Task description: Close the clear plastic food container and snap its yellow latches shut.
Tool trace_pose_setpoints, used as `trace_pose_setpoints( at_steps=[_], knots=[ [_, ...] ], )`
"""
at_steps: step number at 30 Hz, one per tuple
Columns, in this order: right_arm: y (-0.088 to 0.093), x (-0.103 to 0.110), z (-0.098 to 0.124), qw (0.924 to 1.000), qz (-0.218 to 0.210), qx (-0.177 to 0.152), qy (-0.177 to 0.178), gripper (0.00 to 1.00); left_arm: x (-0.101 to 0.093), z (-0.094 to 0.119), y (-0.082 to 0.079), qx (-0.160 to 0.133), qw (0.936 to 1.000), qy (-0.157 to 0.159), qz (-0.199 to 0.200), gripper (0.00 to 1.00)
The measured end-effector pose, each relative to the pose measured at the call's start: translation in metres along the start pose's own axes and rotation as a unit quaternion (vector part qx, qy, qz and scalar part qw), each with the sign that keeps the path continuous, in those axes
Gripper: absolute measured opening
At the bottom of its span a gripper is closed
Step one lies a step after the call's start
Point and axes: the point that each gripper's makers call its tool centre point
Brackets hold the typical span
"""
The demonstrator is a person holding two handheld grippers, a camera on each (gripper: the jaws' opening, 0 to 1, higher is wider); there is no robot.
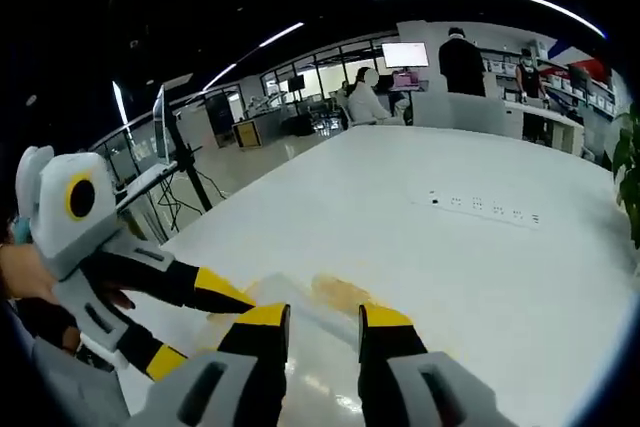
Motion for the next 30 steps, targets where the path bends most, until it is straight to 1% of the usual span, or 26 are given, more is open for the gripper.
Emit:
trace_pose_setpoints(
  at_steps=[4, 7, 8, 10, 12, 17, 19, 22, 25, 28, 30],
  knots=[
    [-0.003, -0.002, -0.004, 0.9999, 0.011, 0.009, -0.003, 0.24, 0.000, 0.004, 0.001, 0.001, 1.0000, 0.001, -0.005, 0.36],
    [-0.002, -0.001, -0.006, 0.9997, 0.016, 0.015, -0.006, 0.25, 0.000, 0.005, 0.001, 0.002, 1.0000, 0.000, -0.006, 0.36],
    [-0.002, -0.001, -0.006, 0.9997, 0.016, 0.016, -0.006, 0.25, 0.003, 0.005, 0.001, 0.001, 0.9999, -0.008, -0.010, 0.35],
    [-0.001, 0.001, -0.006, 0.9997, 0.016, 0.017, -0.008, 0.25, 0.006, 0.003, 0.000, 0.001, 0.9999, -0.011, -0.006, 0.34],
    [0.001, 0.001, -0.007, 0.9997, 0.016, 0.018, -0.007, 0.25, 0.009, 0.001, -0.002, 0.002, 0.9999, -0.012, 0.002, 0.34],
    [0.004, -0.004, -0.006, 0.9998, 0.008, 0.018, -0.005, 0.25, 0.016, -0.003, -0.004, 0.007, 0.9998, -0.015, -0.006, 0.35],
    [0.003, -0.006, -0.007, 0.9998, 0.008, 0.019, -0.005, 0.25, 0.019, -0.006, -0.004, 0.010, 0.9998, -0.016, -0.006, 0.35],
    [0.002, -0.009, -0.007, 0.9997, 0.010, 0.024, -0.005, 0.25, 0.027, -0.011, 0.000, 0.018, 0.9993, -0.031, -0.013, 0.35],
    [0.003, -0.009, -0.007, 0.9996, 0.009, 0.027, -0.006, 0.26, 0.025, -0.013, 0.005, 0.028, 0.9992, -0.021, -0.017, 0.37],
    [0.005, -0.008, -0.008, 0.9995, 0.010, 0.029, -0.008, 0.26, 0.024, -0.013, 0.004, 0.026, 0.9991, -0.017, -0.030, 0.38],
    [0.006, -0.007, -0.008, 0.9994, 0.011, 0.030, -0.009, 0.26, 0.022, -0.013, 0.004, 0.027, 0.9990, -0.014, -0.034, 0.38]
  ],
)
Point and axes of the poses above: the point that each gripper's makers call its tool centre point, and the gripper's own axes: z roughly backward along the fingers, x roughly to its left, y roughly out of its underside, and after that the axes turned 13 degrees about -y, right-handed
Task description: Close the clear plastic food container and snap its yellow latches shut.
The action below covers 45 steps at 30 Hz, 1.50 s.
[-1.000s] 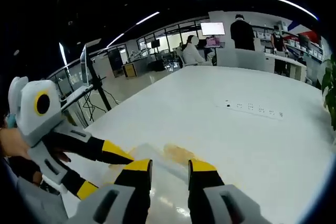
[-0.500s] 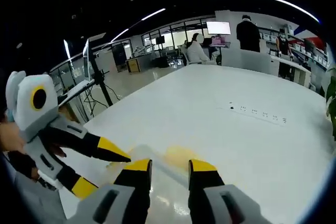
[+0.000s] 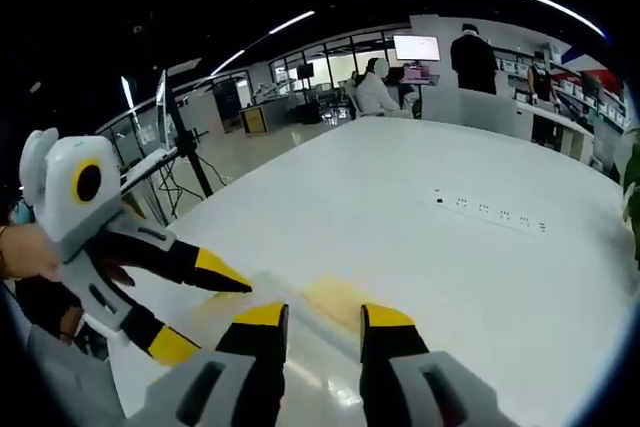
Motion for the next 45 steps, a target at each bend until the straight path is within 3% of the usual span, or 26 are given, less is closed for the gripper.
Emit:
trace_pose_setpoints(
  at_steps=[6, 10, 18, 21, 24, 25, 29, 33, 36, 42, 45],
  knots=[
    [0.001, 0.000, -0.002, 1.0000, -0.002, 0.001, 0.000, 0.26, -0.009, 0.010, -0.003, -0.009, 0.9997, 0.019, -0.014, 0.41],
    [0.001, 0.000, -0.003, 1.0000, -0.002, 0.002, 0.001, 0.26, -0.018, 0.013, 0.009, 0.011, 0.9973, 0.033, -0.064, 0.43],
    [0.001, 0.001, -0.003, 1.0000, 0.005, 0.007, -0.004, 0.26, -0.029, 0.013, 0.015, 0.011, 0.9936, 0.041, -0.104, 0.44],
    [0.001, 0.000, -0.003, 0.9998, 0.009, 0.012, -0.010, 0.27, -0.032, 0.013, 0.020, 0.010, 0.9850, 0.041, -0.167, 0.46],
    [0.001, -0.001, -0.005, 0.9994, 0.017, 0.020, -0.021, 0.27, -0.037, 0.013, 0.022, 0.006, 0.9791, 0.046, -0.198, 0.47],
    [0.002, 0.002, -0.006, 0.9985, 0.024, 0.029, -0.040, 0.27, -0.038, 0.013, 0.023, 0.005, 0.9771, 0.045, -0.208, 0.47],
    [0.005, 0.004, -0.008, 0.9932, 0.046, 0.068, -0.082, 0.32, -0.039, 0.010, 0.029, 0.002, 0.9598, 0.038, -0.278, 0.48],
    [0.013, 0.005, -0.011, 0.9790, 0.088, 0.135, -0.125, 0.33, -0.041, 0.008, 0.025, -0.006, 0.9639, 0.038, -0.264, 0.48],
    [0.012, 0.009, -0.011, 0.9728, 0.093, 0.149, -0.150, 0.34, -0.041, 0.006, 0.023, -0.012, 0.9660, 0.038, -0.255, 0.45],
    [0.015, 0.012, -0.014, 0.9495, 0.105, 0.197, -0.220, 0.33, -0.045, 0.003, 0.023, -0.021, 0.9578, 0.041, -0.284, 0.46],
    [0.022, 0.016, -0.008, 0.9230, 0.130, 0.250, -0.262, 0.35, -0.045, 0.002, 0.022, -0.022, 0.9562, 0.043, -0.289, 0.45]
  ],
)
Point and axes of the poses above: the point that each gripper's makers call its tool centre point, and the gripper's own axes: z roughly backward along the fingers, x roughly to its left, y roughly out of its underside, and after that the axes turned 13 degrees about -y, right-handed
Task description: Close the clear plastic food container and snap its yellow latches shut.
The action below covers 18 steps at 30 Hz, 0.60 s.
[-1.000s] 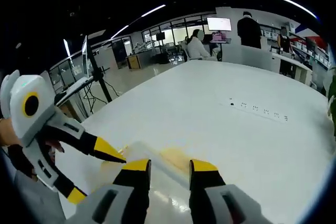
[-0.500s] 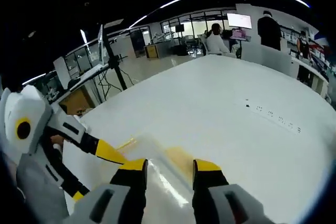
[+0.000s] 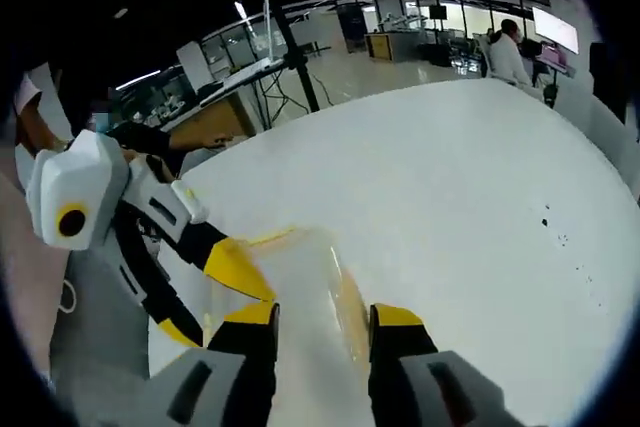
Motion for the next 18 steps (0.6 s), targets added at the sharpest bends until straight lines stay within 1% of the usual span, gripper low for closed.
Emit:
trace_pose_setpoints(
  at_steps=[1, 2, 3, 5, 8, 13, 15, 16, 17, 18],
  knots=[
    [0.0004, -0.0004, 0.0003, 0.9998, 0.009, 0.014, -0.006, 0.35, 0.0000, -0.0001, -0.0002, -0.001, 1.0000, 0.001, -0.002, 0.45],
    [0.0023, -0.0007, 0.0004, 0.9993, 0.009, 0.031, -0.017, 0.35, -0.0003, -0.0003, -0.0008, -0.003, 1.0000, 0.004, 0.000, 0.45],
    [0.0043, -0.0004, 0.0001, 0.9988, -0.004, 0.041, -0.026, 0.35, -0.0005, -0.0005, -0.0012, -0.005, 1.0000, 0.008, 0.002, 0.44],
    [0.0042, -0.0024, -0.0021, 0.9979, -0.022, 0.045, -0.042, 0.36, -0.0013, -0.0007, -0.0021, -0.004, 0.9999, 0.012, 0.003, 0.44],
    [0.0045, -0.0037, -0.0030, 0.9971, -0.021, 0.054, -0.050, 0.35, -0.0011, -0.0023, -0.0021, 0.005, 0.9999, 0.013, 0.000, 0.42],
    [0.0059, -0.0019, -0.0050, 0.9932, -0.035, 0.086, -0.070, 0.34, -0.0018, -0.0030, -0.0011, 0.011, 0.9998, 0.016, -0.006, 0.42],
    [0.0060, -0.0023, -0.0066, 0.9911, -0.038, 0.099, -0.080, 0.34, -0.0032, -0.0052, -0.0016, 0.012, 0.9996, 0.018, -0.017, 0.42],
    [0.0087, -0.0006, -0.0053, 0.9889, -0.036, 0.113, -0.089, 0.33, -0.0024, -0.0050, -0.0014, 0.014, 0.9996, 0.018, -0.019, 0.42],
    [0.0064, -0.0021, -0.0068, 0.9896, -0.040, 0.107, -0.087, 0.33, -0.0021, -0.0045, -0.0012, 0.015, 0.9996, 0.017, -0.015, 0.42],
    [0.0075, -0.0032, -0.0065, 0.9889, -0.045, 0.109, -0.091, 0.33, -0.0021, -0.0045, -0.0011, 0.015, 0.9997, 0.017, -0.013, 0.42]
  ],
)
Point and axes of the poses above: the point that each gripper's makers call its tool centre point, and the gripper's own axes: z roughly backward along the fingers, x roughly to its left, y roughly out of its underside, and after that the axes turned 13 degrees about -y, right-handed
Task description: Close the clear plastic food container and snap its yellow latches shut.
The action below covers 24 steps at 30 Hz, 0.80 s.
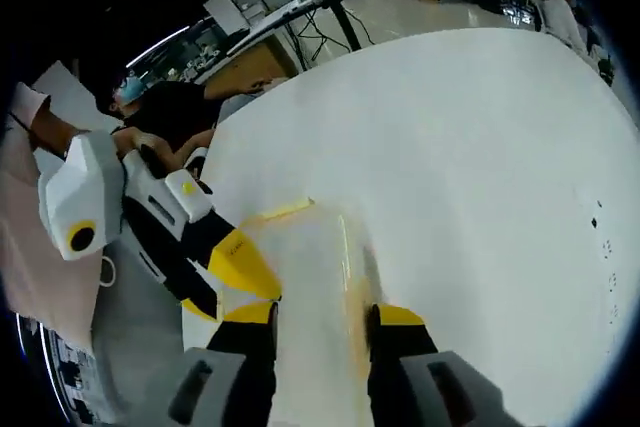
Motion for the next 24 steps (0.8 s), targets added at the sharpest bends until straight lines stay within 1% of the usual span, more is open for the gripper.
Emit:
trace_pose_setpoints(
  at_steps=[2, 3, 4, 5, 8, 10, 11, 12, 13, 14, 16, 17, 20, 24],
  knots=[
    [0.001, 0.001, 0.000, 1.0000, -0.005, -0.003, -0.005, 0.33, 0.000, 0.000, 0.000, 0.001, 1.0000, -0.001, 0.000, 0.42],
    [0.003, 0.011, -0.008, 0.9992, -0.016, 0.000, -0.037, 0.32, 0.001, 0.000, 0.000, -0.002, 1.0000, -0.001, -0.006, 0.41],
    [0.005, 0.004, -0.004, 0.9998, -0.007, 0.003, -0.018, 0.32, 0.001, 0.000, 0.001, 0.000, 1.0000, -0.003, -0.004, 0.41],
    [0.005, 0.005, -0.006, 0.9998, -0.011, 0.001, -0.018, 0.32, 0.002, 0.000, 0.001, 0.000, 1.0000, -0.004, -0.002, 0.41],
    [0.004, 0.005, -0.004, 0.9999, -0.006, 0.003, -0.014, 0.32, 0.003, 0.000, 0.001, 0.001, 1.0000, -0.007, 0.001, 0.41],
    [0.005, 0.004, -0.003, 0.9999, -0.007, -0.005, -0.012, 0.32, 0.002, 0.000, 0.002, 0.002, 0.9999, -0.012, 0.000, 0.41],
    [0.002, 0.001, -0.004, 0.9999, -0.002, -0.015, -0.003, 0.32, 0.006, -0.002, 0.002, 0.000, 0.9991, -0.039, -0.017, 0.39],
    [0.003, 0.003, -0.003, 0.9999, -0.005, -0.010, -0.007, 0.33, 0.002, -0.003, 0.002, -0.002, 0.9990, -0.040, -0.018, 0.40],
    [0.004, 0.003, -0.003, 0.9999, -0.002, -0.011, -0.005, 0.33, 0.001, -0.005, 0.002, -0.004, 0.9977, -0.053, -0.041, 0.40],
    [0.004, 0.003, -0.003, 0.9999, -0.002, -0.015, -0.003, 0.33, -0.003, -0.004, 0.003, 0.000, 0.9984, -0.053, -0.018, 0.40],
    [0.003, 0.002, -0.002, 0.9998, 0.000, -0.020, -0.001, 0.33, -0.002, -0.006, 0.003, 0.001, 0.9974, -0.066, -0.028, 0.40],
    [0.003, 0.002, -0.002, 0.9998, 0.000, -0.020, 0.000, 0.33, -0.002, -0.006, 0.005, 0.006, 0.9963, -0.078, -0.036, 0.39],
    [0.002, 0.004, -0.002, 0.9998, 0.001, -0.021, 0.005, 0.33, -0.002, -0.006, 0.001, 0.003, 0.9972, -0.071, -0.023, 0.40],
    [0.002, 0.003, 0.000, 0.9994, 0.006, -0.030, 0.018, 0.34, -0.002, -0.006, 0.001, 0.006, 0.9972, -0.069, -0.027, 0.40]
  ],
)
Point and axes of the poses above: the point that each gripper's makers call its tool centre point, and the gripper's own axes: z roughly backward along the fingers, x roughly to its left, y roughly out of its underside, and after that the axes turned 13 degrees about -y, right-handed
